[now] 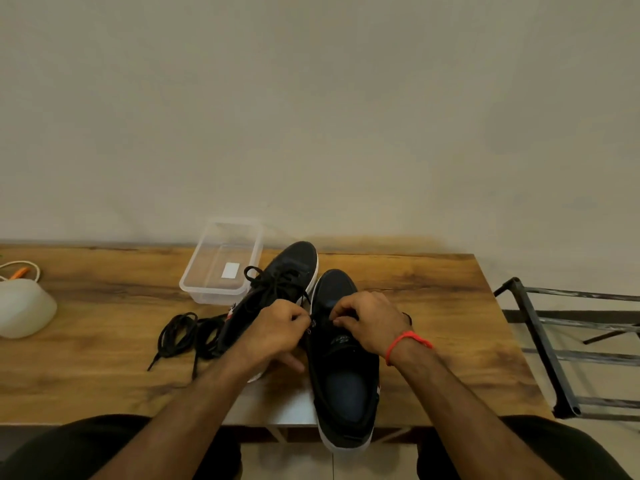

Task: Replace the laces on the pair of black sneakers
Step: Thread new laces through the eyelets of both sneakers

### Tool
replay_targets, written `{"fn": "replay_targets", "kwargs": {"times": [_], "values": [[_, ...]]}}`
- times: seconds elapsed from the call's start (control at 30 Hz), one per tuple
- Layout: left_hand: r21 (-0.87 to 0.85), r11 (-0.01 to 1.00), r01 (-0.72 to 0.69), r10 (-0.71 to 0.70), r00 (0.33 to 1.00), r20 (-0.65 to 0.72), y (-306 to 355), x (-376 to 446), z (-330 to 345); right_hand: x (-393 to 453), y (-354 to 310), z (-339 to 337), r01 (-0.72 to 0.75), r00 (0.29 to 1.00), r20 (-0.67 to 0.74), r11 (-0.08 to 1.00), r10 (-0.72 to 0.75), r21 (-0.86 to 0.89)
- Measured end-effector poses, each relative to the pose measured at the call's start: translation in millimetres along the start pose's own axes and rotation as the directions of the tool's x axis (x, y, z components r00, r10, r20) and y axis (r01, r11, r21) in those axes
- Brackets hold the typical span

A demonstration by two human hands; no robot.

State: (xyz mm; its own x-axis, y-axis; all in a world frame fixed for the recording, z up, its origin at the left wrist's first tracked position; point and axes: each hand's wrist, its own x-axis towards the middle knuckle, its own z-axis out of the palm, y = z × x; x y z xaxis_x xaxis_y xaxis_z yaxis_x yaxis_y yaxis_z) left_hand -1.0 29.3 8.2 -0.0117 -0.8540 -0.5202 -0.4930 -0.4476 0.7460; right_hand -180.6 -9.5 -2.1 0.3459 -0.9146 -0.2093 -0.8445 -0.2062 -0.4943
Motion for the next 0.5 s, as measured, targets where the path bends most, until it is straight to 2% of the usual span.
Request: {"fn": "replay_targets", "kwargs": {"times": [0.13, 0.5], "values": [[-0.165, 0.984, 0.074, -0.061, 0.994, 0.086, -1.7, 4.2, -3.7, 2.5, -3.2, 5.1, -0.031, 0.998, -0.06, 0.995, 0.037, 0.096], [-0.187, 0.979, 0.083, -0.063, 0.992, 0.11, -0.5, 6.6, -6.3, -0.6, -9.0, 9.2, -0.013, 1.0, -0.013, 1.0, 0.013, -0.012]]}}
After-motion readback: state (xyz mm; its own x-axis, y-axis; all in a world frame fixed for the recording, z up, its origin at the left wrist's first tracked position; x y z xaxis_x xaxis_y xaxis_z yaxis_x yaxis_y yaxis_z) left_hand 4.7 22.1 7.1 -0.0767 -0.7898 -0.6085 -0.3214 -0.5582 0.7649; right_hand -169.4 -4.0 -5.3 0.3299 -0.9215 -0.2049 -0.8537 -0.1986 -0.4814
